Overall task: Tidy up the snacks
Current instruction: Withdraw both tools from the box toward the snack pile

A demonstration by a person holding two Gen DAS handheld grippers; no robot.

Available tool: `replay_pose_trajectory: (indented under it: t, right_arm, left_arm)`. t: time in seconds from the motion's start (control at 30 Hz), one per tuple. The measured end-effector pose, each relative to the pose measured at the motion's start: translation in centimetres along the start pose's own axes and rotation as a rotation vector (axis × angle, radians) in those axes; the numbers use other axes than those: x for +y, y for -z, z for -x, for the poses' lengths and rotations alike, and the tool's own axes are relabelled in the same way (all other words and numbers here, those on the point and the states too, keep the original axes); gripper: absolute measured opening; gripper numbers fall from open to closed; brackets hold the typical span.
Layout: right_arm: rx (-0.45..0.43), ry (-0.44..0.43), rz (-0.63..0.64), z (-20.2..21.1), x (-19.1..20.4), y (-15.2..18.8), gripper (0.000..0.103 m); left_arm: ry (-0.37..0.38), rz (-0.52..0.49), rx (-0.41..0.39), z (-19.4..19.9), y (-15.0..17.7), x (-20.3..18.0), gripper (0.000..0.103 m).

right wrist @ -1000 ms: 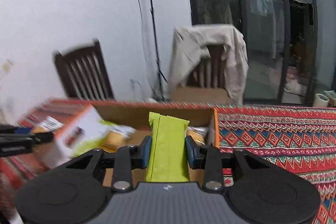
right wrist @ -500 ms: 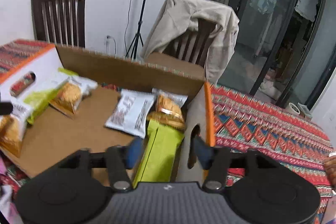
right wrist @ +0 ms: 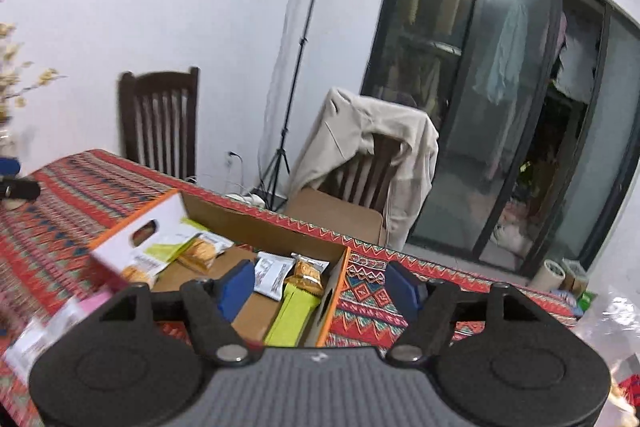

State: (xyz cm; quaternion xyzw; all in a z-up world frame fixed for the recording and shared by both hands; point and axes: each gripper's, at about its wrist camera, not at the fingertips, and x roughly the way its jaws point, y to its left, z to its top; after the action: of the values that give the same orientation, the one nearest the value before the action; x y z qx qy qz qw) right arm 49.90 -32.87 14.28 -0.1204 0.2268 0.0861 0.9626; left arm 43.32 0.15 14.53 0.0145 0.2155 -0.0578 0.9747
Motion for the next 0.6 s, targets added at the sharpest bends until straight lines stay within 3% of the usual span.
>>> replay_pose_trajectory:
  t: [0.27, 0.43, 0.6]
  right_arm:
    - [-0.099, -0.053, -0.023, 14.1, 0.1, 7.5, 0.083]
    - [-0.112, -0.110, -0.024, 19.8, 2.2, 13.5, 0.087]
    - [-0.085, -0.191, -0.048, 22.4, 4.6, 19.6, 0.088]
  left_arm:
    - [-0.011, 0.009, -0.106, 12.6, 6.8, -1.5, 0.090]
    - [-0.038, 0.076, -0.056, 17.2, 12.6, -2.5, 0.093]
    - [-0.053, 0.120, 0.017, 19.6, 17.5, -3.9, 0.093]
